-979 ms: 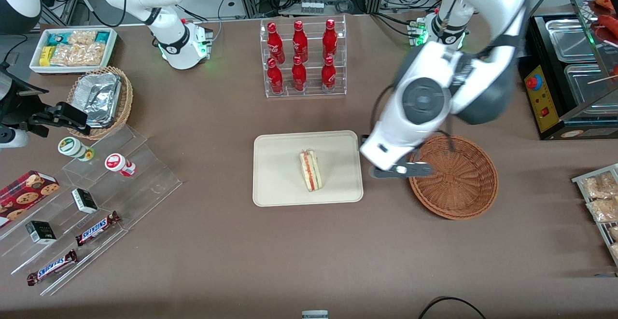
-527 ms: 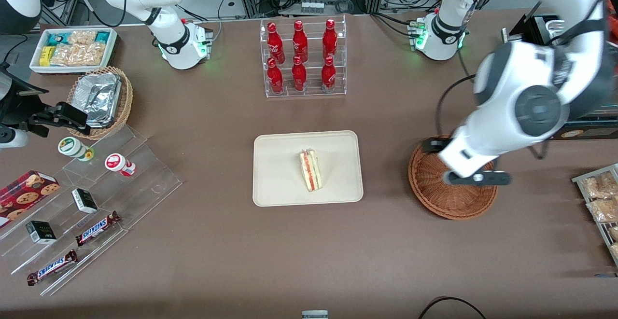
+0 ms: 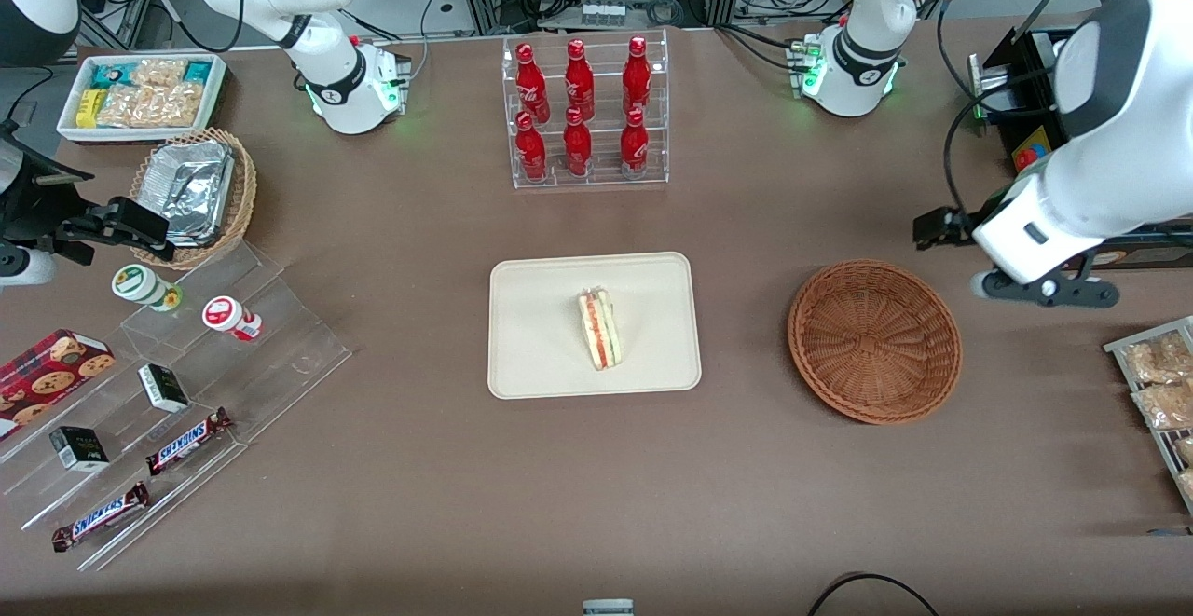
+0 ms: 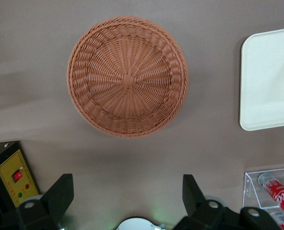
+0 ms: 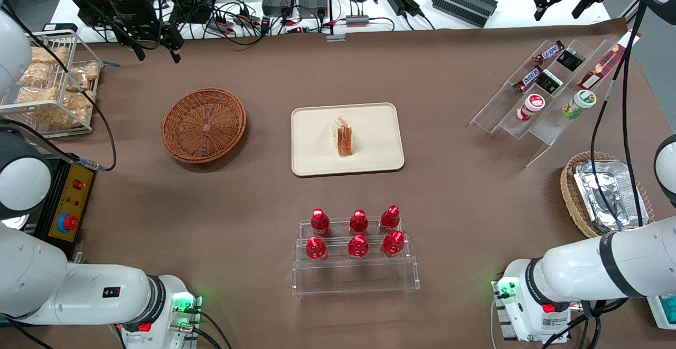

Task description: Place sandwich from basket to tray

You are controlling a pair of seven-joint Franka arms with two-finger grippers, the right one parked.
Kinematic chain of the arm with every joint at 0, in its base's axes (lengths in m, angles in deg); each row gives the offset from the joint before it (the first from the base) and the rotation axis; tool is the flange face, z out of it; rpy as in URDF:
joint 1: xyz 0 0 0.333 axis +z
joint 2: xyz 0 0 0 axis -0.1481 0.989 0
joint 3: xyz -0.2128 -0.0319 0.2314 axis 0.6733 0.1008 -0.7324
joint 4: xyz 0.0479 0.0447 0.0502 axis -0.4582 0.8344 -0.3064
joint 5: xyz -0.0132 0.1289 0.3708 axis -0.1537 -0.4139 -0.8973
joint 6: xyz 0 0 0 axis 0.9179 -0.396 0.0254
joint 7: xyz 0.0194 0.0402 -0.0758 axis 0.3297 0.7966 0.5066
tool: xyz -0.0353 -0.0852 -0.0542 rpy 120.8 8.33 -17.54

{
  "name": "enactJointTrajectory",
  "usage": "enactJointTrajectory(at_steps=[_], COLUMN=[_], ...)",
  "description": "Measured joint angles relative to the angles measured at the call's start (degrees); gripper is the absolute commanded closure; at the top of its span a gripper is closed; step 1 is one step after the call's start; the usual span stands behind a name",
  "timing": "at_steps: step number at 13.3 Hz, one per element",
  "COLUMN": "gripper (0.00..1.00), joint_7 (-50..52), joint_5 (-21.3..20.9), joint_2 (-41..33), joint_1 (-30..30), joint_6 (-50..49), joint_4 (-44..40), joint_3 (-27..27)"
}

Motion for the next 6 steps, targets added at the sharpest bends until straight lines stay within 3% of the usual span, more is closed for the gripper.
enactJointTrajectory(at_steps=[6], gripper=[0.0], joint_7=[-4.8], joint_5=[0.0], joint_2=[-4.9], joint_1=[5.1], joint_6=[-3.9], joint_4=[-0.1], joint_3=[0.0])
